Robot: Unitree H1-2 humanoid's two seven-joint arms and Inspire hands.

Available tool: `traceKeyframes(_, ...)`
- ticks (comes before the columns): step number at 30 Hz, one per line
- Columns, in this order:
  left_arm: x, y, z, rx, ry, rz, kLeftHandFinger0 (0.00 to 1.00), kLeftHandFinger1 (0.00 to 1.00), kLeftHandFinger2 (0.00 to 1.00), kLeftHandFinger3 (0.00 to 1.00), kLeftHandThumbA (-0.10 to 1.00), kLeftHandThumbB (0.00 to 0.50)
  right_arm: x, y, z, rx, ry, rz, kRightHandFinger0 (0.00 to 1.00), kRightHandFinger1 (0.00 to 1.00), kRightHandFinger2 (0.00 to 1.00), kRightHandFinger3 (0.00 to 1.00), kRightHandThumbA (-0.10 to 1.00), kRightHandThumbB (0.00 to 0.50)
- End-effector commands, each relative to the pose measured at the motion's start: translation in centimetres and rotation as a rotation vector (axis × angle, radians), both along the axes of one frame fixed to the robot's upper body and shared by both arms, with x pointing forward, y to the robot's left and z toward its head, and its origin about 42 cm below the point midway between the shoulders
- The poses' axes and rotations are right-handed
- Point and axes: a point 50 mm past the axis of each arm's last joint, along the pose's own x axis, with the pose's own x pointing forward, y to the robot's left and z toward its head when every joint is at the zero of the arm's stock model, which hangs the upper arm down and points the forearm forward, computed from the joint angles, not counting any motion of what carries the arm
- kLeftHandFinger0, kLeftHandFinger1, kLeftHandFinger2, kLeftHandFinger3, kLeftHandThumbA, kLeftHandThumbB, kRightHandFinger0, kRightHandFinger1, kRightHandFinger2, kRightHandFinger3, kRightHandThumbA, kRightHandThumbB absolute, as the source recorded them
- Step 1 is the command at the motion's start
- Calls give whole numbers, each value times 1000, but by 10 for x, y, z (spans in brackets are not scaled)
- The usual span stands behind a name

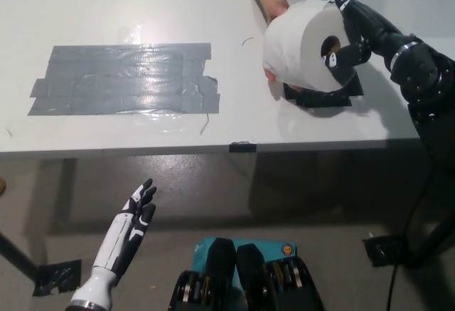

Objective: A person hands over a roll of toilet paper to the robot , and the robot inserts its right thumb into the hole in the centre to grab the roll, and then places it on the balck area on the desk.

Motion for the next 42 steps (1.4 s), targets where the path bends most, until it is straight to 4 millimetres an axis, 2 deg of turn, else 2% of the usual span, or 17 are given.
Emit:
traceKeyframes(1,5,3,15,22,-58,-25,1000,1000,1000,1000,1000,183,11,17,36,-18,-126,45,1000,1000,1000,1000,731,275)
traceKeyframes(9,8,1,16,26,-68,-36,1000,1000,1000,1000,1000,167,22,24,31,29,-157,15,1000,1000,1000,1000,387,258)
traceKeyframes(10,7,1,17,24,-65,-36,1000,1000,1000,1000,1000,169,24,26,26,-4,-177,5,776,832,875,976,262,249)
traceKeyframes(11,7,1,17,24,-65,-35,1000,1000,1000,1000,1000,169,24,27,23,-26,-190,0,631,727,803,891,201,250)
traceKeyframes(12,6,1,17,25,-68,-34,1000,1000,1000,1000,1000,161,25,28,17,-49,-210,-7,318,411,525,643,21,236)
traceKeyframes(13,6,1,17,24,-67,-32,1000,1000,1000,1000,1000,171,25,29,11,-73,-225,-17,129,246,393,521,-76,221)
traceKeyframes(15,6,0,18,22,-69,-32,1000,1000,1000,1000,1000,169,24,27,-7,-103,-265,-33,1,129,337,402,-100,219)
traceKeyframes(16,6,0,18,28,-67,-33,1000,1000,1000,1000,1000,169,24,26,-16,-99,-260,-41,0,117,418,427,-100,219)
traceKeyframes(17,6,1,18,31,-67,-34,1000,1000,1000,1000,1000,168,24,25,-20,-99,-255,-43,0,203,622,536,-100,195)
traceKeyframes(19,7,1,19,34,-73,-33,1000,1000,1000,1000,1000,166,24,23,-26,-103,-244,-47,0,322,782,691,-100,212)
traceKeyframes(20,9,1,20,36,-79,-31,1000,1000,1000,1000,1000,163,25,21,-30,-96,-227,-47,1,414,869,791,-100,189)
traceKeyframes(26,14,1,24,33,-92,-28,1000,1000,1000,1000,1000,169,29,10,-34,-26,-207,-63,41,587,928,1000,-100,137)
traceKeyframes(32,18,1,25,21,-88,-20,1000,1000,1000,1000,1000,169,31,3,-26,173,-207,-113,145,666,986,1000,-100,134)
traceKeyframes(34,19,1,25,28,-87,-23,1000,1000,1000,1000,1000,154,29,4,-18,238,-232,-114,237,718,1000,1000,-100,138)
traceKeyframes(36,20,2,25,30,-86,-22,1000,1000,1000,1000,1000,146,28,4,-11,296,-255,-109,241,711,1000,1000,-100,141)
traceKeyframes(38,20,1,25,23,-83,-19,1000,1000,1000,1000,1000,146,25,4,1,407,-290,-104,184,602,927,962,-100,139)
traceKeyframes(42,21,0,25,11,-78,-16,1000,1000,1000,1000,1000,134,21,3,23,494,-335,-110,176,667,1000,1000,-100,108)
